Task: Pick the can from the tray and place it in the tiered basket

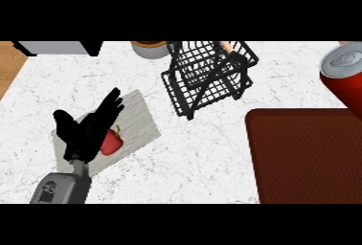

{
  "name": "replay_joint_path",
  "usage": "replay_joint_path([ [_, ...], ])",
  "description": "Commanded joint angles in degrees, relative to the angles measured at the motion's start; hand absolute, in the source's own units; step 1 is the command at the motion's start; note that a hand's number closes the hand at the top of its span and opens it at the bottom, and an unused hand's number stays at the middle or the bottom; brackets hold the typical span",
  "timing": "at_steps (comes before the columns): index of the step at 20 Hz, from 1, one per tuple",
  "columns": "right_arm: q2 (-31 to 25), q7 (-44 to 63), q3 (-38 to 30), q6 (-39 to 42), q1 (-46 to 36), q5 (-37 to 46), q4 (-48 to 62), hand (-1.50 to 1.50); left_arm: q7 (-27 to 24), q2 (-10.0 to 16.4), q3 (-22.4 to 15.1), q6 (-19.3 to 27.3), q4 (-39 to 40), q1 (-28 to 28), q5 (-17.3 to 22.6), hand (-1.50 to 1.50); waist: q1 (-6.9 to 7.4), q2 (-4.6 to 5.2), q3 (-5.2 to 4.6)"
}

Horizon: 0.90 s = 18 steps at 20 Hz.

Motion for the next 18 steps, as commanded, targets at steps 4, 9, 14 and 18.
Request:
replay_joint_path([
  [4, -2.64, 9.19, 8.09, 0.82, -16.37, 1.02, 6.87, 1.5, 2.23, -0.4, -0.11, -0.88, -1.21, -0.53, 0.21, 0.0, 0.49, 0.17, 0.02],
  [9, 2.68, 14.84, 13.85, -3.39, -28.74, 3.68, 17.62, 1.5, 0.24, -1.1, -0.01, -0.77, 1.02, -1.59, -0.61, 0.0, 1.02, 0.29, -0.01],
  [14, 9.45, 13.47, 19.52, -9.61, -36.67, 11.43, 29.16, 1.5, -1.5, -1.32, 0.41, -0.7, 3.6, -3.51, -1.69, 0.0, 1.08, 0.41, -0.01],
  [18, 12.19, 8.43, 20.0, -13.57, -40.44, 15.29, 40.27, 1.5, 1.75, -1.67, -1.26, 0.21, -0.86, -1.7, -2.66, 0.0, 1.71, 0.47, 0.03],
])
